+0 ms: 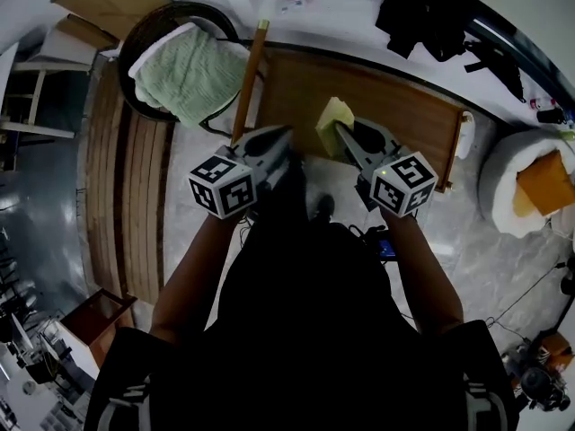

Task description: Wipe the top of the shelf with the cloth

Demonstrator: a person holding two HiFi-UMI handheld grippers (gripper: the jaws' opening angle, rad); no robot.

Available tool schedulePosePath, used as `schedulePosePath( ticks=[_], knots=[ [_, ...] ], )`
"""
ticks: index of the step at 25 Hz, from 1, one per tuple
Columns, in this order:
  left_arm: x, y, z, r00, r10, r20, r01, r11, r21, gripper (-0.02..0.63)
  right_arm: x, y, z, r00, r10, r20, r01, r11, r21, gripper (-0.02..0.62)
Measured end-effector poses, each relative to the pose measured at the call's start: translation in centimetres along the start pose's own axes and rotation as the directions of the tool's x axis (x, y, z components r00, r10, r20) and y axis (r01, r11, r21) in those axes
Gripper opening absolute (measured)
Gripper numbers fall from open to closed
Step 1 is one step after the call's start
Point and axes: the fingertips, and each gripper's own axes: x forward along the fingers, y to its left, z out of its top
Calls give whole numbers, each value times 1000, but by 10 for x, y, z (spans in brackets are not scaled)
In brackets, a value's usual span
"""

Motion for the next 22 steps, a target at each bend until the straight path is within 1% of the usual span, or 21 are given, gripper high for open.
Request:
schedulePosePath(
  ticks=[4, 7, 10, 12, 16, 18, 22],
  knots=[
    [27, 48, 17, 996, 54, -73, -56, 998, -27, 11, 53, -31, -5, 998, -44, -53, 48, 994, 93, 48],
    [45, 81, 26, 986, 80, -145, -85, 996, -31, 11, 89, -55, -9, 993, -77, -90, 91, 983, 160, 48],
    [60, 117, 40, 975, 128, -183, -138, 990, -39, 11, 128, -79, -9, 987, -110, -114, 130, 974, 188, 48],
    [67, 140, 44, 963, 164, -214, -180, 982, -57, 11, 152, -91, -15, 981, -137, -140, 163, 966, 198, 48],
    [79, 172, 41, 930, 212, -299, -246, 966, -81, 11, 190, -115, -39, 955, -195, -223, 242, 948, 209, 48],
    [86, 185, 40, 916, 228, -329, -270, 959, -89, 11, 208, -125, -54, 940, -207, -269, 269, 938, 217, 48],
    [96, 205, 39, 902, 243, -356, -297, 949, -107, 11, 242, -142, -81, 911, -212, -353, 298, 931, 212, 48]
  ],
)
